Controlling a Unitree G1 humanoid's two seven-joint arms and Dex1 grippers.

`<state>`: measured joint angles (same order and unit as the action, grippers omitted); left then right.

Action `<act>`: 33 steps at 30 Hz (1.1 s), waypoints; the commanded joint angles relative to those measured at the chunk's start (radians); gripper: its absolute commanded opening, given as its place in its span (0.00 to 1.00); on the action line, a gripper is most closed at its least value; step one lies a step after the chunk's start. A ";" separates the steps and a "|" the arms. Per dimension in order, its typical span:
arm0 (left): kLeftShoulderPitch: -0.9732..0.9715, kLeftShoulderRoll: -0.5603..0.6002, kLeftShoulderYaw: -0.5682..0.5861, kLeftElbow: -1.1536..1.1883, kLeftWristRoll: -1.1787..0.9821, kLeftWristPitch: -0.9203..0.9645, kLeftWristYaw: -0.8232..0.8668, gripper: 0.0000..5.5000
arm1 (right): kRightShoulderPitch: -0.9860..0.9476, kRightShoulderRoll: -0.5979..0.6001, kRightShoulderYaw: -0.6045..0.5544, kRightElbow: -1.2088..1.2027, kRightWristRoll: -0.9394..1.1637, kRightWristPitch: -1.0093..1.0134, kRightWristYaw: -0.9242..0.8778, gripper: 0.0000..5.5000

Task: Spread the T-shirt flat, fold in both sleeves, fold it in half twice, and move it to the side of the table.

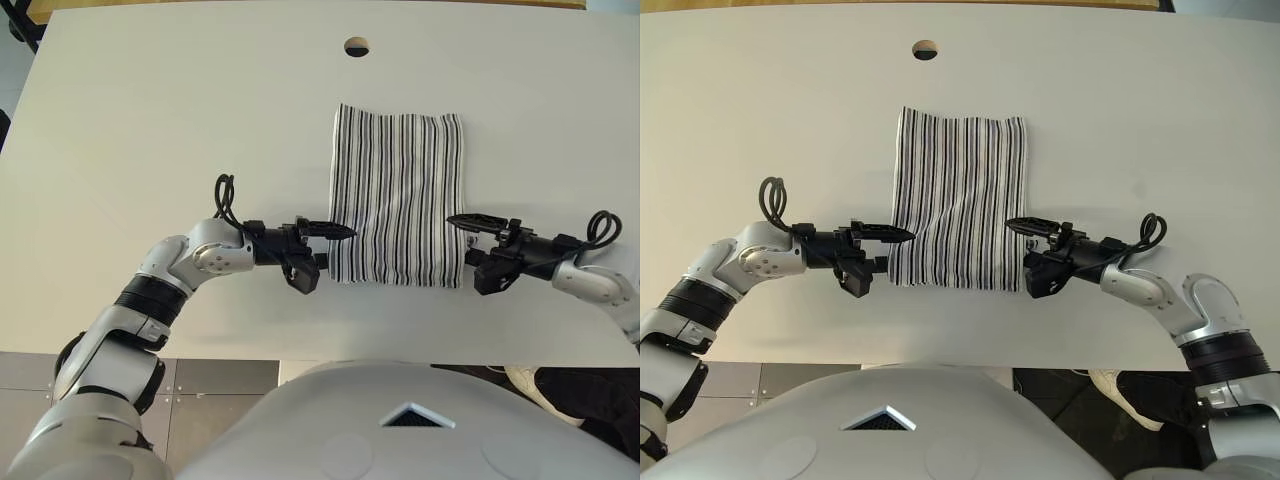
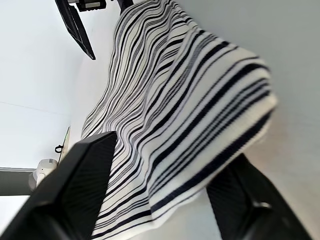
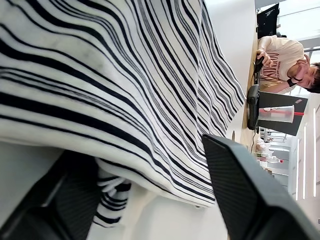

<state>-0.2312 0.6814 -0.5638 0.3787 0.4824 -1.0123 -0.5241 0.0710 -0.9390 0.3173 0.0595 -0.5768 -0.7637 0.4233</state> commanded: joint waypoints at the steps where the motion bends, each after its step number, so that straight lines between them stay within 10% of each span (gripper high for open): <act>1: 0.016 0.011 -0.034 0.050 0.069 0.013 -0.028 0.41 | 0.022 0.000 0.040 0.041 -0.050 -0.002 0.029 0.43; 12: 0.035 0.022 -0.036 0.037 0.052 -0.017 -0.024 0.11 | 0.006 0.010 0.049 0.081 -0.049 -0.008 0.006 0.04; 33: 0.478 0.170 0.049 -0.310 -0.294 0.136 -0.048 0.03 | 0.443 -0.046 -0.061 -0.228 0.212 0.028 0.006 0.03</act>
<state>0.2079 0.8343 -0.5207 0.0849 0.1760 -0.9280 -0.5543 0.4830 -0.9599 0.2744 -0.1287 -0.3943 -0.7544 0.4042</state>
